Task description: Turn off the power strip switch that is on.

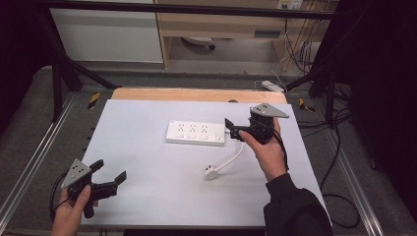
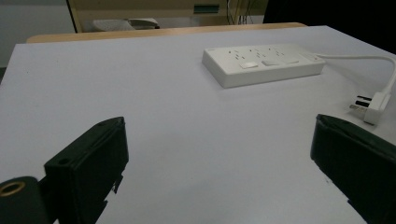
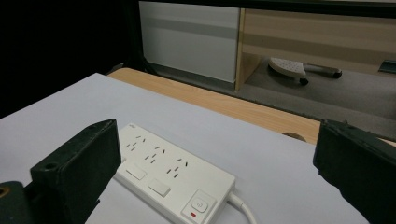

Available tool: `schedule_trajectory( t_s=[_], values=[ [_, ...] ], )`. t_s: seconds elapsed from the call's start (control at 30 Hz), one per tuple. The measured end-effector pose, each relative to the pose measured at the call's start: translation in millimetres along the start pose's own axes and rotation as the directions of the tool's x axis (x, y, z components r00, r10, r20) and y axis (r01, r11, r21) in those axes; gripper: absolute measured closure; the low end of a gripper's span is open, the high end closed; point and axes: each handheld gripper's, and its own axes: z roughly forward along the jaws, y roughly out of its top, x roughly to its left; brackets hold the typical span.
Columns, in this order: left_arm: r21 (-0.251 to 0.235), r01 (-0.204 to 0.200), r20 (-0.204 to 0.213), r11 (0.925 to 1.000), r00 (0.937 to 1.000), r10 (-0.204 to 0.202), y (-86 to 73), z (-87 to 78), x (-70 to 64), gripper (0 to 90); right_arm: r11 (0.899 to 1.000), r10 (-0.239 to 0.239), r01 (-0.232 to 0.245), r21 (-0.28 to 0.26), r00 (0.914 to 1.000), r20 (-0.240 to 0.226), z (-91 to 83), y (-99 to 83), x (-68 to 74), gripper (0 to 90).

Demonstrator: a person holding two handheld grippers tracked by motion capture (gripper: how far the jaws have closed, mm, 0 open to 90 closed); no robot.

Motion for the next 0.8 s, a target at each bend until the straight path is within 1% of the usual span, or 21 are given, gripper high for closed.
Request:
schedule_trajectory(
  t_s=[0.17,0.27,0.37,0.43,0.57,0.6,0.63,0.73,0.77,0.8],
  values=[
    [-0.001,0.002,-0.001,1.0,1.0,-0.002,0.0,-0.2,0.2,4.1,1.0,-0.006,0.006,-0.005,0.9999,-0.009,5.3,1.5,3.0,1.5],
    [-0.001,0.002,-0.001,1.0,1.0,-0.002,0.0,-0.2,0.3,4.1,1.0,-0.008,0.008,-0.006,0.9998,-0.021,12.7,3.3,7.0,2.1],
    [-0.001,0.001,0.001,1.0,1.0,-0.001,0.0,-0.2,0.2,4.1,1.0,-0.001,0.001,-0.01,0.9998,-0.019,17.1,4.4,9.1,2.9],
    [-0.001,0.0,0.001,1.0,1.0,0.0,0.1,-0.3,0.2,4.1,1.0,0.003,-0.004,-0.016,0.9997,-0.023,23.9,6.0,12.0,6.5],
    [-0.002,0.0,0.002,1.0,1.0,0.0,0.1,-0.6,0.5,4.1,1.0,-0.001,0.0,-0.02,0.9996,-0.03,30.5,7.5,14.5,9.9],
    [-0.002,0.0,0.002,1.0,1.0,0.0,0.1,-0.6,0.6,4.1,1.0,-0.001,0.0,-0.02,0.9995,-0.032,34.8,8.3,15.8,12.9],
    [-0.002,0.0,0.002,1.0,1.0,0.0,0.1,-0.6,0.7,4.1,1.0,-0.001,0.0,-0.02,0.9995,-0.032,34.8,8.3,15.8,12.9],
    [-0.002,0.0,0.003,1.0,1.0,0.0,0.1,-0.5,0.7,4.1,1.0,-0.014,0.013,-0.024,0.9993,-0.035,40.8,9.4,18.0,19.9],
    [-0.003,0.0,0.003,1.0,1.0,0.0,0.1,-0.5,0.7,4.1,0.999,-0.016,0.015,-0.028,0.9992,-0.038,44.6,10.1,19.1,26.4],
    [-0.003,0.0,0.003,1.0,1.0,0.001,0.1,-0.5,0.6,4.1,0.999,-0.016,0.015,-0.028,0.9992,-0.038,44.6,10.1,19.1,26.4]
  ],
)
